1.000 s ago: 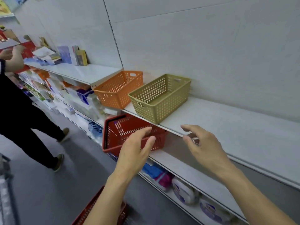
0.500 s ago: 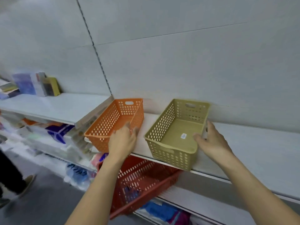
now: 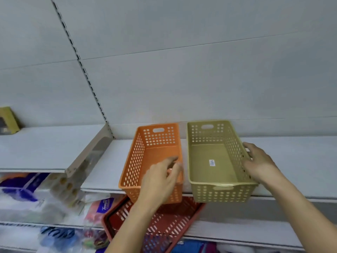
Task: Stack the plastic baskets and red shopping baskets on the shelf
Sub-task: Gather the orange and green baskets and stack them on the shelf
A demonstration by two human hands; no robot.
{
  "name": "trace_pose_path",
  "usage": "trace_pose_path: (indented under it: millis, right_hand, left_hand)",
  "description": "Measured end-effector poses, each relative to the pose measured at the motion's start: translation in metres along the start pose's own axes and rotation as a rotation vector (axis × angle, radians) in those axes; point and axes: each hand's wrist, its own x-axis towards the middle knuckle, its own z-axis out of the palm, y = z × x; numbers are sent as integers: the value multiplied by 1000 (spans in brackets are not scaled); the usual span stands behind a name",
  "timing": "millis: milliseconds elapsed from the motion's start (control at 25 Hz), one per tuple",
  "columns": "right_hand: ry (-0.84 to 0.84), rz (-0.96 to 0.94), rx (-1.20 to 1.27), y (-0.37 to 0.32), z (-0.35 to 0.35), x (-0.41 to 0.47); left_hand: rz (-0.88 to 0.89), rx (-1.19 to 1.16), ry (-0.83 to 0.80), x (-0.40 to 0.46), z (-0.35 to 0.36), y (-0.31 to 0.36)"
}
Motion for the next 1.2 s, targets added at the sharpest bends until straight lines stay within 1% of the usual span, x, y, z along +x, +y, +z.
trace_pose_path:
  millis: [40, 120, 160, 200, 240, 320, 400, 480, 600, 760, 1040, 1200]
  right_hand:
    - [2, 6, -28, 0, 0, -2]
    - [10, 8, -77, 0, 3, -4]
    - [17, 7, -82, 0, 5, -5]
    - [26, 10, -82, -1, 6, -7]
    - [42, 13, -79, -1, 8, -7]
    - [83, 19, -51, 0, 9, -7]
    - [109, 2, -21, 4, 8, -12]
    - [142, -38, 31, 11, 10, -19]
    - [205, -94, 113, 19, 10, -35]
    - [333, -71, 127, 47, -16, -46]
    - [495, -69, 274, 127, -99, -72]
    - [577, -55, 278, 191, -172, -90]
  left_hand:
    - [7, 44, 46, 3, -10, -11]
    - [-28, 235, 173, 16, -32, -41]
    - [-90, 316, 174, 24, -42, -59]
    - [-184, 339, 130, 30, -49, -74]
    - [-285, 305, 59, 34, -53, -87]
    - [-419, 116, -51, 35, -53, -97]
    - [-439, -69, -17, 29, -47, -98]
    - [-426, -181, 40, 25, -46, -94]
    - [-379, -236, 103, 16, -37, -78]
    - [-288, -302, 127, 9, -13, -47]
    - [-156, -383, 64, 7, 49, 51]
    - [-65, -413, 29, -3, 100, 129]
